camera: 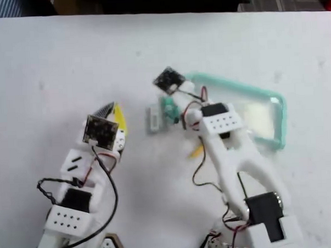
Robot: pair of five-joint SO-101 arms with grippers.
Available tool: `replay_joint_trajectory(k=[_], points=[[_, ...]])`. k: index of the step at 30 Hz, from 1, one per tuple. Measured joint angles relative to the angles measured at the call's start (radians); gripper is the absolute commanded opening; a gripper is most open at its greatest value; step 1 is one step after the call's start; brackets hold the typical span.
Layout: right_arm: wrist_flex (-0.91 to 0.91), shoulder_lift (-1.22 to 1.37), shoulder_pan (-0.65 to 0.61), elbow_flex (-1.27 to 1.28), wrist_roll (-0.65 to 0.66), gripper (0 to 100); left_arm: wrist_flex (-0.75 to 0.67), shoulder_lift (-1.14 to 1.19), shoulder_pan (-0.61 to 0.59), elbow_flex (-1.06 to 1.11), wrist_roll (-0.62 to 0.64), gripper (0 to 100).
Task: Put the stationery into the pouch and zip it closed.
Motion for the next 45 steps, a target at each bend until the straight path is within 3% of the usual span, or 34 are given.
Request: replay_joint_trajectory(k=[12,19,25,35,40,45], points=[[-0.04,0.097,0.008,-0.017,0.008,2.2,0.0,0.0,0.0,0.0,0.0,5],[-0.014,0.094,-0.095,-0.018,0.008,18.1,0.0,0.0,0.0,0.0,0.0,5],[0.021,0.094,-0.135,-0.04,0.008,13.9,0.0,0.0,0.02,0.0,0.0,5],[0.325,0.094,-0.169,-0.267,0.008,13.8,0.0,0.0,0.025,0.0,0.0,5],[0.318,0.094,-0.207,-0.275,0.003,13.9,0.0,0.0,0.025,0.0,0.0,5],[0.264,0.163,-0.18,-0.278,-0.015,20.1,0.0,0.0,0.025,0.0,0.0,5]])
